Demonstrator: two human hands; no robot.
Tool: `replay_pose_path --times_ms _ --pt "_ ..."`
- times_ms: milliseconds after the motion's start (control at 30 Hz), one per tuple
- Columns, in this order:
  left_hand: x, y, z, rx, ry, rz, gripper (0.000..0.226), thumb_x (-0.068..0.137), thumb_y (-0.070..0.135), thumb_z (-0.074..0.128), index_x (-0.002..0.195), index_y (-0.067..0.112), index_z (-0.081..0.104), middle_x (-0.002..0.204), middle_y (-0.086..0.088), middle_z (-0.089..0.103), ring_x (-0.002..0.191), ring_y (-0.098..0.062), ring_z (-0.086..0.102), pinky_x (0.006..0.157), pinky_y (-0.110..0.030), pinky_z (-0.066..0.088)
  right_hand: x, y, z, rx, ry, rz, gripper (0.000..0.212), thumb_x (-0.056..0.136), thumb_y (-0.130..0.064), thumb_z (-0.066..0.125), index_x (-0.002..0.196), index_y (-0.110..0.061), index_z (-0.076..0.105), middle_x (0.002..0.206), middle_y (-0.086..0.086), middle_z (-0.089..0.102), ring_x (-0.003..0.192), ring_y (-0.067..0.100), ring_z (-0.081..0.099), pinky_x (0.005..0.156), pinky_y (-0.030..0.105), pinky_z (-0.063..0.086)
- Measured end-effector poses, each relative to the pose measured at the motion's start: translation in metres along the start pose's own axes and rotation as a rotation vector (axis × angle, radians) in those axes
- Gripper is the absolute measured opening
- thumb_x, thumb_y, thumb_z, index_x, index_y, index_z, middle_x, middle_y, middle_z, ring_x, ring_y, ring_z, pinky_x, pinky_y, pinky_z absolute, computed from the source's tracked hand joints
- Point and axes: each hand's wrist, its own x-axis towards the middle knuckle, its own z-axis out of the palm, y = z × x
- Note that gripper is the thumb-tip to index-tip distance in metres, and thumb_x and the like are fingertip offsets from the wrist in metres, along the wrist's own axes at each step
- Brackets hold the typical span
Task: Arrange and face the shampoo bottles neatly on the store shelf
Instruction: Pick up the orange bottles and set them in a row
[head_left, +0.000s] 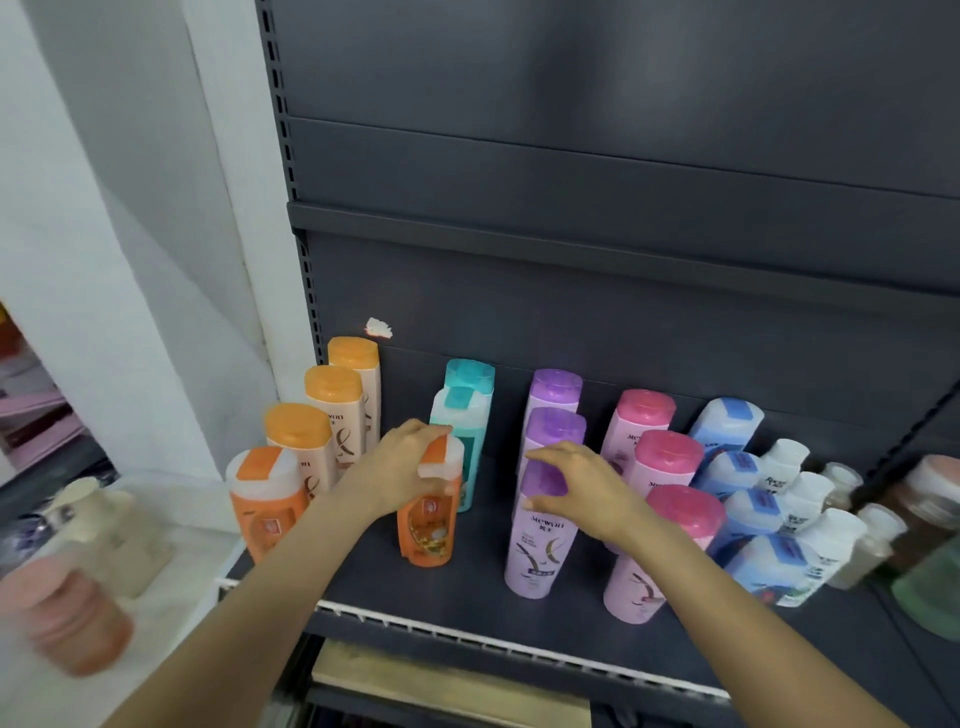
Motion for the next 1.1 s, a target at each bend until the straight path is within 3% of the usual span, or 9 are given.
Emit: replay_pose_path --times_ms 67,200,400,533,700,833,900,1000,1100 --pt "-0.007 0.008 0.0 -0.003 0.044 -0.017 0.061 0.084 0.023 0.067 0.139 0.022 0.039 0.13 -0.004 0.046 0.119 -0.021 0.047 0.097 -0.031 0.041 -0.006 0.0 0.0 -0.017 -0.006 0.001 0.066 0.086 -0.029 0.066 0.144 -0.023 0.036 0.142 0.0 0.041 0.133 0.016 0.033 0.108 0.029 0.031" --pt "-0.027 0.023 0.001 0.043 0.1 -0.053 0.055 0.086 0.021 0.064 0.136 0.021 0.042 0.126 -0.004 0.049 0.114 -0.022 0.05 0.095 -0.035 0.046 -0.007 -0.002 -0.003 -0.042 0.016 -0.006 0.059 0.089 -0.018 0.062 0.143 -0.023 0.039 0.141 0.002 0.044 0.132 0.019 0.037 0.107 0.031 0.032" --pt "-0.054 0.033 -0.014 -0.039 0.259 -0.052 0.054 0.086 0.019 0.064 0.137 0.018 0.044 0.12 -0.007 0.053 0.108 -0.025 0.054 0.087 -0.031 0.044 -0.008 -0.009 -0.004 -0.079 0.018 0.015 0.059 0.088 -0.018 0.064 0.142 -0.022 0.04 0.144 0.003 0.042 0.134 0.022 0.037 0.108 0.033 0.033" --pt "-0.07 0.037 -0.032 -0.067 0.333 -0.069 0.053 0.085 0.02 0.066 0.135 0.018 0.047 0.121 -0.011 0.056 0.106 -0.027 0.055 0.086 -0.03 0.044 -0.015 -0.03 0.004 -0.015 0.133 -0.043 0.058 0.089 -0.022 0.063 0.142 -0.02 0.04 0.15 0.002 0.032 0.138 0.02 0.028 0.113 0.033 0.027" --pt "-0.104 0.032 -0.062 -0.186 0.474 -0.096 0.052 0.086 0.022 0.066 0.135 0.018 0.048 0.121 -0.007 0.058 0.104 -0.019 0.052 0.083 -0.022 0.037 -0.027 -0.066 0.019 0.284 0.181 -0.034 0.053 0.093 -0.034 0.056 0.142 -0.017 0.04 0.136 0.009 0.048 0.124 0.02 0.046 0.093 0.022 0.033" --pt "-0.129 0.021 -0.083 -0.394 0.569 -0.1 0.048 0.084 0.028 0.068 0.13 0.022 0.054 0.118 0.001 0.061 0.102 -0.016 0.056 0.085 -0.025 0.044 -0.031 -0.081 0.024 0.462 0.062 0.122 0.061 0.094 -0.053 0.04 0.145 -0.021 0.032 0.136 0.009 0.05 0.124 0.024 0.049 0.099 0.03 0.038" --pt "-0.138 0.017 -0.09 -0.507 0.606 -0.101 0.043 0.083 0.029 0.068 0.124 0.027 0.057 0.109 0.009 0.061 0.096 -0.012 0.056 0.081 -0.027 0.048 -0.032 -0.086 0.025 0.764 -0.002 0.203 0.059 0.09 -0.06 0.037 0.134 -0.022 0.045 0.132 0.006 0.056 0.116 0.021 0.056 0.098 0.035 0.046" --pt "-0.148 0.011 -0.095 -0.729 0.637 -0.111 0.037 0.081 0.022 0.071 0.114 0.035 0.058 0.104 0.01 0.063 0.097 -0.017 0.061 0.082 -0.04 0.055 -0.037 -0.094 0.016 1.337 -0.026 0.368 0.041 0.094 -0.05 0.042 0.111 -0.016 0.057 0.104 0.009 0.066 0.093 0.021 0.067 0.075 0.029 0.058" --pt "-0.155 0.006 -0.095 -0.841 0.633 -0.111 0.038 0.078 0.024 0.073 0.109 0.041 0.059 0.116 0.002 0.062 0.104 -0.027 0.062 0.087 -0.052 0.053 -0.043 -0.094 0.009 1.551 -0.042 0.472 0.038 0.091 -0.048 0.05 0.103 -0.012 0.058 0.1 0.015 0.063 0.087 0.025 0.068 0.072 0.03 0.059"
